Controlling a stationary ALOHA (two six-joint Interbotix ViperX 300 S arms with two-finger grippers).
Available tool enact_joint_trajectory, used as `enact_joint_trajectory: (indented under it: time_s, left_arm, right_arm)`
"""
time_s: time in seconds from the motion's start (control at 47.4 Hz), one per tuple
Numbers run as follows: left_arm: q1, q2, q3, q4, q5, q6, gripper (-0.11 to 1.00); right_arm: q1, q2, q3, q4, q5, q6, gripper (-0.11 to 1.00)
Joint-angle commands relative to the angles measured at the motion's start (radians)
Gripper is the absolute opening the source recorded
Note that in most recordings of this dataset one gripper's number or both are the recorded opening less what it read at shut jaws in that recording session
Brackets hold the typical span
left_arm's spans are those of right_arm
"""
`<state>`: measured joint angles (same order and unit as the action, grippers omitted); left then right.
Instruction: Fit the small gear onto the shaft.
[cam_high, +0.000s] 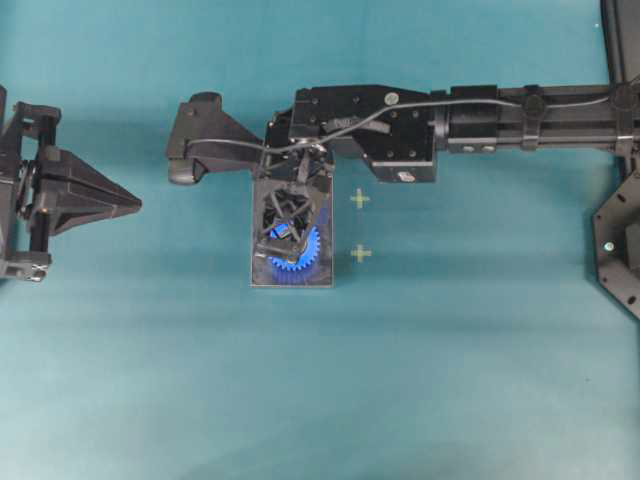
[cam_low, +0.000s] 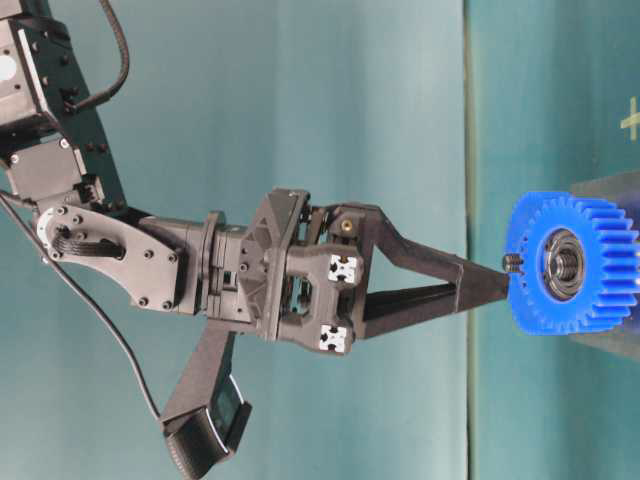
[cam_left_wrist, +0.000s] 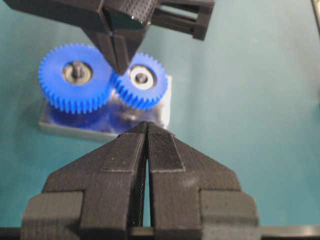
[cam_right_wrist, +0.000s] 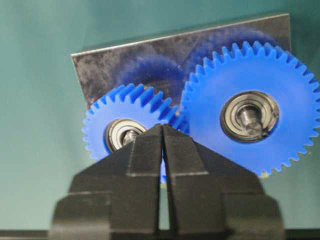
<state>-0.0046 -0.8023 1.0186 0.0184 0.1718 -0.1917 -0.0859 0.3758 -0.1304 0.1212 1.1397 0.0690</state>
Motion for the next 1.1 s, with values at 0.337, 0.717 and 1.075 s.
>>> enact_joint_trajectory:
  time_s: [0.337, 0.717, 1.075]
  left_arm:
    - [-0.002, 0.0, -0.025, 0.003, -0.021, 0.002, 0.0]
    - [-0.002, 0.0, -0.021, 0.003, -0.046, 0.0, 0.0]
    - [-0.003, 0.005, -0.023, 0.003, -0.046, -0.002, 0.0]
  right_arm:
    - [-0.006, 0.012, 0.012, 0.005, -0.003, -0.018, -0.02]
    - [-0.002, -0.04, 0.161, 0.009, -0.029, -0.011, -0.02]
    - [0.02, -0.166, 0.149, 0.008, -0.031, 0.049, -0.02]
